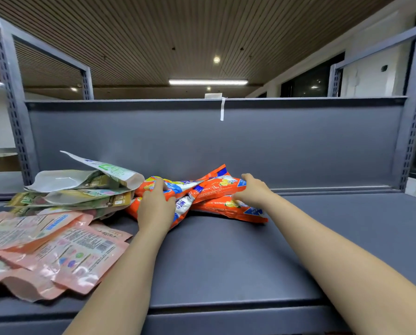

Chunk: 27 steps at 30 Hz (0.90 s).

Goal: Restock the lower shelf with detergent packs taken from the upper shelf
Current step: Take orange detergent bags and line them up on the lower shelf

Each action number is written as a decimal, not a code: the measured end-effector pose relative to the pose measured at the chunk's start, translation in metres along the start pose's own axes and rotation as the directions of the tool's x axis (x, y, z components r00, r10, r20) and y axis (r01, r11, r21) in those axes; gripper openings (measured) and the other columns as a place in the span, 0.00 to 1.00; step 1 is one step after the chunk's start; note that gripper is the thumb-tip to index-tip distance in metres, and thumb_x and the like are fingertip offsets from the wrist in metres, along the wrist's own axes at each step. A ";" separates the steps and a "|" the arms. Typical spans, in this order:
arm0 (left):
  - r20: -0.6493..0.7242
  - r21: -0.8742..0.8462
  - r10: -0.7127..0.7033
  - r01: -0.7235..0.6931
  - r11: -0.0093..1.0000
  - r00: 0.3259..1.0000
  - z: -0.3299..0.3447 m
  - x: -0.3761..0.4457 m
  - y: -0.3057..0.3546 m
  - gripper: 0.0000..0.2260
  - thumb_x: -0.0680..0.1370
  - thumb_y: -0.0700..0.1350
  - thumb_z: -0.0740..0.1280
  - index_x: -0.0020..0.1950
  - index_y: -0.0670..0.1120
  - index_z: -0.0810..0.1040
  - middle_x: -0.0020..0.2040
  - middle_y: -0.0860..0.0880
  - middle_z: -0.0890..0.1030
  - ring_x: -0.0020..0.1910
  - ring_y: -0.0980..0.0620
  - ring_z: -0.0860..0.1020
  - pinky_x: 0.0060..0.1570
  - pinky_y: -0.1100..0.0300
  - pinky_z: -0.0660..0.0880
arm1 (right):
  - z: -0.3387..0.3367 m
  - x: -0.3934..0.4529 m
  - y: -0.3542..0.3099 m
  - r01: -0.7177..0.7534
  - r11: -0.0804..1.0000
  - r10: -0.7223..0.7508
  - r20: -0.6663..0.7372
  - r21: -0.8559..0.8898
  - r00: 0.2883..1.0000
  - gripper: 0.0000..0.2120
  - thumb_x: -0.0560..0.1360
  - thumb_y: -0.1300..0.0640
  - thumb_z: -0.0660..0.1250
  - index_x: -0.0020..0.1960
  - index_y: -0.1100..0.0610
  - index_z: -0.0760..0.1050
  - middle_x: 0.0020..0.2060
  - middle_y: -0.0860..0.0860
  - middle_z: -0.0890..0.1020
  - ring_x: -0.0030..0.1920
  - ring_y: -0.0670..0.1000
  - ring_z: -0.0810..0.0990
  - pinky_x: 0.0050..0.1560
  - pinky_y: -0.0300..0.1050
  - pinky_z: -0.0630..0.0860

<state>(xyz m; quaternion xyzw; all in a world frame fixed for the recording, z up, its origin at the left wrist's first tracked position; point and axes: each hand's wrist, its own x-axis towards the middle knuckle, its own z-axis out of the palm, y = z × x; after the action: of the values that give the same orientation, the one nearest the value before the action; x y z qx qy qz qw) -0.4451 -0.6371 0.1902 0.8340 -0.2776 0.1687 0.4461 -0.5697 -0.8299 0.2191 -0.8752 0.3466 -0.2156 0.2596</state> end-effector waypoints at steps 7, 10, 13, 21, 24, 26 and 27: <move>-0.245 -0.073 0.068 -0.088 0.993 0.967 -0.008 -0.005 0.005 0.02 0.76 0.39 0.63 0.47 0.43 0.71 0.46 0.43 0.77 0.46 0.39 0.73 0.44 0.50 0.67 | 0.018 0.022 -0.003 -0.023 0.999 0.023 0.002 -0.027 1.000 0.39 0.71 0.48 0.67 0.76 0.38 0.51 0.76 0.58 0.54 0.72 0.63 0.62 0.69 0.64 0.63; -0.384 -0.021 0.190 -0.214 0.977 0.904 -0.013 -0.015 0.021 0.05 0.72 0.46 0.63 0.44 0.44 0.73 0.39 0.48 0.72 0.40 0.41 0.72 0.46 0.50 0.66 | 0.020 0.027 0.002 -0.002 0.998 0.003 -0.014 0.062 1.000 0.33 0.71 0.48 0.69 0.73 0.42 0.61 0.68 0.58 0.65 0.62 0.61 0.73 0.63 0.57 0.71; -0.405 0.081 0.362 -0.361 0.929 0.840 -0.017 -0.025 0.034 0.11 0.68 0.52 0.61 0.40 0.46 0.74 0.35 0.49 0.74 0.36 0.44 0.73 0.42 0.53 0.60 | 0.018 0.027 0.006 0.020 0.996 -0.013 -0.074 0.085 0.997 0.27 0.70 0.49 0.73 0.67 0.48 0.70 0.61 0.58 0.70 0.59 0.59 0.74 0.57 0.48 0.73; -0.326 0.046 0.507 -0.522 0.851 0.798 -0.013 -0.034 0.040 0.15 0.72 0.48 0.59 0.29 0.43 0.75 0.28 0.47 0.72 0.32 0.42 0.72 0.39 0.52 0.64 | -0.003 -0.009 0.016 0.125 0.988 -0.096 -0.270 0.093 0.958 0.05 0.71 0.57 0.73 0.43 0.53 0.76 0.55 0.56 0.76 0.57 0.56 0.74 0.49 0.45 0.70; -0.273 0.130 0.286 -0.259 0.957 0.919 -0.012 -0.022 0.033 0.13 0.75 0.47 0.60 0.49 0.41 0.82 0.49 0.40 0.80 0.51 0.39 0.74 0.51 0.49 0.67 | -0.012 -0.028 0.019 0.147 0.988 -0.127 -0.318 0.038 0.940 0.03 0.72 0.58 0.71 0.41 0.56 0.78 0.45 0.52 0.74 0.50 0.54 0.74 0.44 0.44 0.67; -0.135 0.247 0.141 -0.104 0.963 0.981 -0.008 -0.016 0.025 0.20 0.78 0.51 0.61 0.67 0.43 0.74 0.67 0.43 0.72 0.66 0.41 0.66 0.63 0.49 0.61 | -0.019 -0.041 0.021 0.156 0.988 -0.144 -0.318 0.013 0.937 0.03 0.72 0.58 0.71 0.41 0.56 0.78 0.45 0.50 0.72 0.48 0.51 0.71 0.45 0.44 0.67; -0.099 0.287 0.085 -0.054 0.956 0.991 -0.008 -0.015 0.022 0.24 0.77 0.54 0.61 0.71 0.44 0.69 0.71 0.43 0.68 0.69 0.41 0.63 0.65 0.49 0.59 | -0.022 -0.047 0.023 0.157 0.988 -0.146 -0.314 0.009 0.938 0.03 0.72 0.58 0.71 0.41 0.56 0.78 0.45 0.50 0.72 0.47 0.50 0.71 0.45 0.45 0.69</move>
<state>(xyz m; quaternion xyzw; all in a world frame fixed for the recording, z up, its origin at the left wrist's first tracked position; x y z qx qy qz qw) -0.4706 -0.6360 0.2010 0.8684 -0.2545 0.2684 0.3302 -0.6245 -0.8173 0.2132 -0.8496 0.3112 -0.3765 0.1989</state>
